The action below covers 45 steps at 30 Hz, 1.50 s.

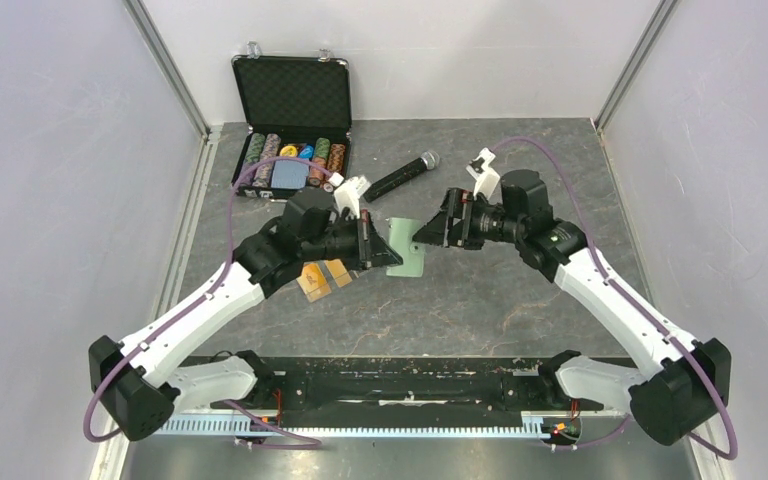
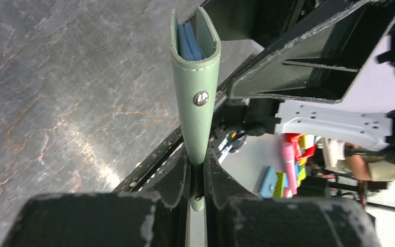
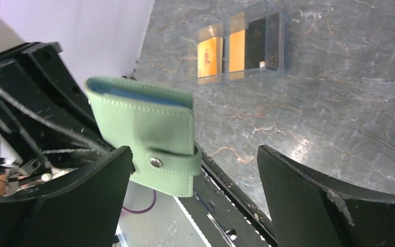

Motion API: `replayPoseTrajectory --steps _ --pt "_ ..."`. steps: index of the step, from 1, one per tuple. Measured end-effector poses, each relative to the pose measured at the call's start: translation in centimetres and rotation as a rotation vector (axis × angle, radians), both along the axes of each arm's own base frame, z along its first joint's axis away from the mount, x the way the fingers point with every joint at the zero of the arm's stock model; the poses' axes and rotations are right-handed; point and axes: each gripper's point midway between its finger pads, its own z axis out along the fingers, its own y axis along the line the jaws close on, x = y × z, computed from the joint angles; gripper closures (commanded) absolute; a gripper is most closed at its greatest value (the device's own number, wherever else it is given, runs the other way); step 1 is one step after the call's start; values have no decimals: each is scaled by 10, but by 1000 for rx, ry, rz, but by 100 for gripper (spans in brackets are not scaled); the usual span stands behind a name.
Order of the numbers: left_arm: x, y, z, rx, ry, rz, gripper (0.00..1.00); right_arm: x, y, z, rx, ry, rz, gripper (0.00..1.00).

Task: Put the credit cards into the card holder
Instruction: Open the card holder at the center of the board.

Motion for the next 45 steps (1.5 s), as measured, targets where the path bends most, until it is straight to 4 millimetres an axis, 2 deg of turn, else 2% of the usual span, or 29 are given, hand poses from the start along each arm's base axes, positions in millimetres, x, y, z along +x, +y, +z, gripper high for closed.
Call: replayPoseTrajectory --steps 3,9,13,21,26,29,33,39,43,45 --pt "-4 -3 -8 92 0 0 98 0 5 -8 -80 7 -1 5" --pt "-7 1 -35 258 41 25 98 -12 15 -40 -203 64 20 6" --pt "-8 2 -44 316 47 24 98 -19 20 -56 -256 92 37 10" --pt "-9 4 -52 356 56 33 98 -21 19 -71 -326 102 24 38" --pt "-10 3 -54 365 57 31 98 -20 16 -75 -354 96 2 43" --pt "-11 3 -54 364 56 29 98 -14 3 -86 -422 95 -56 43" --pt "-11 4 -49 348 45 29 98 -10 -25 -108 -543 116 -134 43" --pt "-19 8 -54 298 40 38 98 -13 -65 -130 -621 155 -188 40" --pt "-26 9 -68 262 81 53 98 -13 -88 -123 -600 147 -217 38" --pt "-29 10 -79 250 108 67 98 -13 -91 -114 -570 122 -211 37"
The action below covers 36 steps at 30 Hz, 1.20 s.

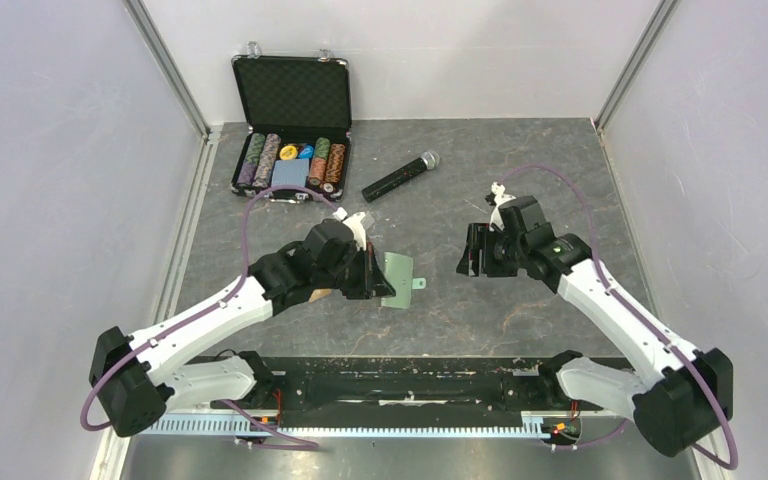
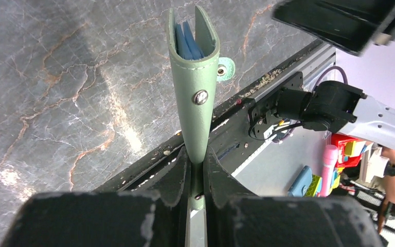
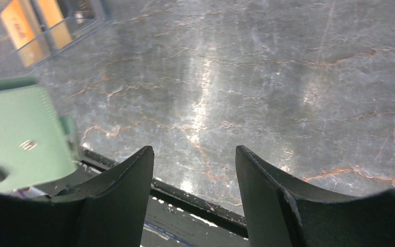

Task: Put the credit cards into the card holder
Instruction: Open the card holder at the center of the board.

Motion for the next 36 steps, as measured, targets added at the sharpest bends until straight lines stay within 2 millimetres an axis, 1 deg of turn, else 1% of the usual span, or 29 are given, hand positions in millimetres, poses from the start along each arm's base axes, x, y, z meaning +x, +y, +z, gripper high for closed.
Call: replayPoseTrajectory --steps 2,5,7,10,12,15,18,20,24,26,31,34,35,36 --pt "-2 0 -7 -10 21 16 98 -3 4 11 42 -26 32 36" --pt "-3 -3 -13 -41 44 32 98 -9 17 24 125 -44 96 35" --pt "-2 -7 -12 -64 50 35 98 -12 30 33 197 -53 139 36" --pt "-1 -11 -7 -96 48 39 98 -16 46 39 296 -48 181 38" --pt "1 -13 -4 -109 43 41 98 -19 54 38 351 -31 199 41" --pt "1 -15 -1 -121 40 35 98 -22 63 31 397 5 210 47" --pt "0 -17 -2 -127 47 25 98 -23 69 23 412 42 216 52" --pt "0 -18 -2 -128 48 22 98 -22 73 21 419 51 221 54" --pt "0 -18 -2 -127 50 22 98 -19 79 18 427 56 226 63" --pt "0 -18 -2 -127 50 22 98 -18 82 15 426 63 231 66" --pt "0 -18 -3 -125 52 22 98 -22 89 4 413 97 250 74" --pt "0 -18 -5 -119 57 23 96 -25 92 2 409 104 263 89" --pt "0 -18 -6 -118 58 23 92 -26 92 2 409 105 264 93" --pt "0 -18 -7 -116 60 23 86 -25 92 2 409 103 266 97"
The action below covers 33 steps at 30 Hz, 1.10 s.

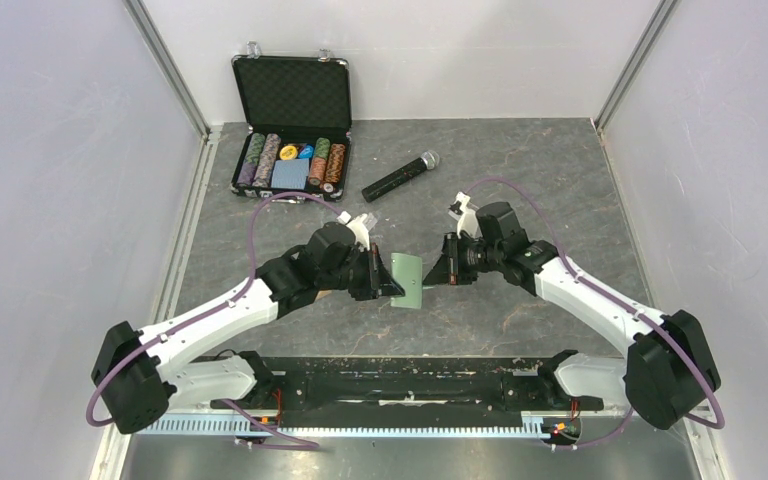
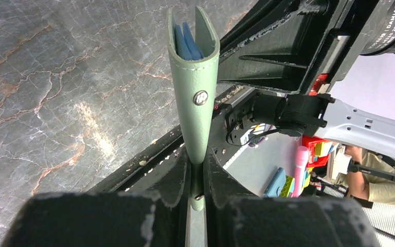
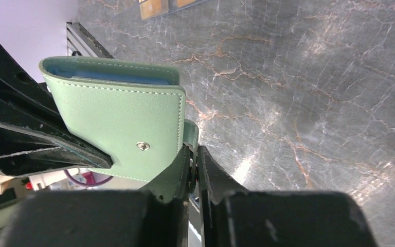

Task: Put the credit cards into the card holder
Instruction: Open the card holder at the center of the board.

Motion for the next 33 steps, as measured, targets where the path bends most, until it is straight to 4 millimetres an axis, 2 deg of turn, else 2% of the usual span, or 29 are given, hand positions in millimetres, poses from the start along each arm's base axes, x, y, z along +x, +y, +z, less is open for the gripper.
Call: replayPoseTrajectory --steps 1,2,3,5,8,10,14,18,21,25,33 --pt "0 0 0 1 1 0 71 0 0 0 0 -2 1 100" --pt "0 0 -1 3 2 1 41 0 0 0 -1 -2 1 100" --pt "0 1 -1 6 3 2 23 0 0 0 -1 -4 3 100" --pt "1 3 -2 19 3 10 1 1 0 1 -3 -11 8 100" --pt "7 12 -3 68 -4 65 0 3 0 11 -13 -38 27 100" --pt "12 22 0 104 -25 114 0 8 2 25 -12 -83 46 100" --pt "22 48 19 158 -124 207 0 17 4 58 -9 -194 93 100" --pt "27 61 38 188 -232 200 0 15 4 76 -10 -269 162 100" --pt "30 63 44 223 -303 152 0 7 2 81 -14 -292 231 100" --pt "28 63 41 275 -393 30 0 -5 0 84 -17 -297 317 100" --pt "17 46 34 261 -570 -250 0 -24 2 97 37 -298 430 100"
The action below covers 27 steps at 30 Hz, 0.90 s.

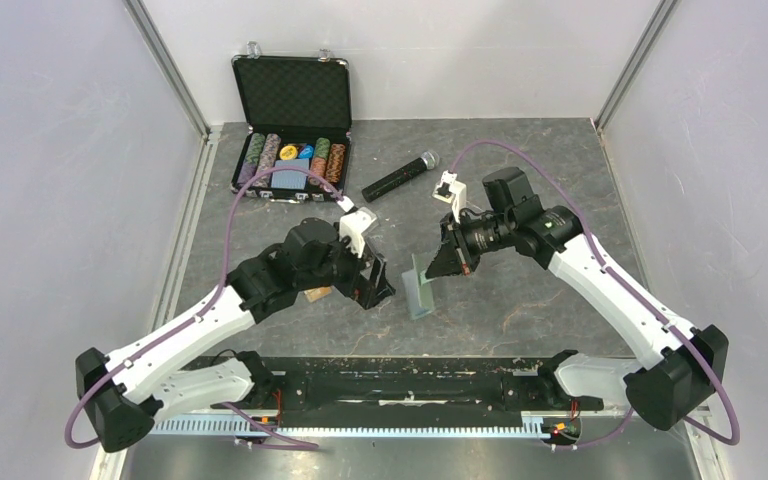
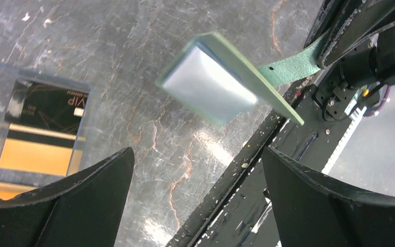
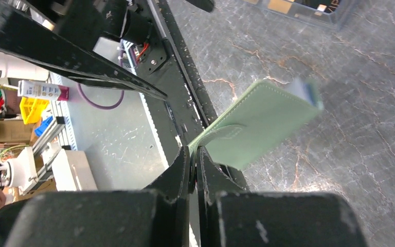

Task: Put the credit cards into the card holder
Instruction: Open the card holder at the center of the board.

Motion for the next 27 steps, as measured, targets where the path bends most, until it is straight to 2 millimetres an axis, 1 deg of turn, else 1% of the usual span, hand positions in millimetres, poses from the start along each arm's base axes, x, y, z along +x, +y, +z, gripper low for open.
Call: replayPoseTrajectory --steps 3,6,9,13,17,21,23,25,27 --pt "-2 -9 -4 -2 -16 -75 0 -5 2 5 25 7 30 100" --pt "-1 -24 -8 -20 -15 -138 0 -9 4 8 44 17 50 100" --pt "2 -40 -13 -45 -9 -179 0 -11 5 10 58 24 62 100" --pt "6 -55 -16 -76 -8 -214 0 -12 7 13 72 25 71 100" --pt "10 -64 -18 -95 -10 -234 0 -12 8 15 84 23 78 100" --pt "12 -69 -16 -110 -22 -239 0 -13 8 16 89 24 83 100" --pt "14 -70 -16 -115 -26 -239 5 -13 9 16 92 22 85 100" --pt "15 -73 -16 -122 -24 -240 16 -12 9 17 95 19 84 100" --pt "13 -75 -18 -127 -8 -248 29 -11 10 17 99 16 82 100"
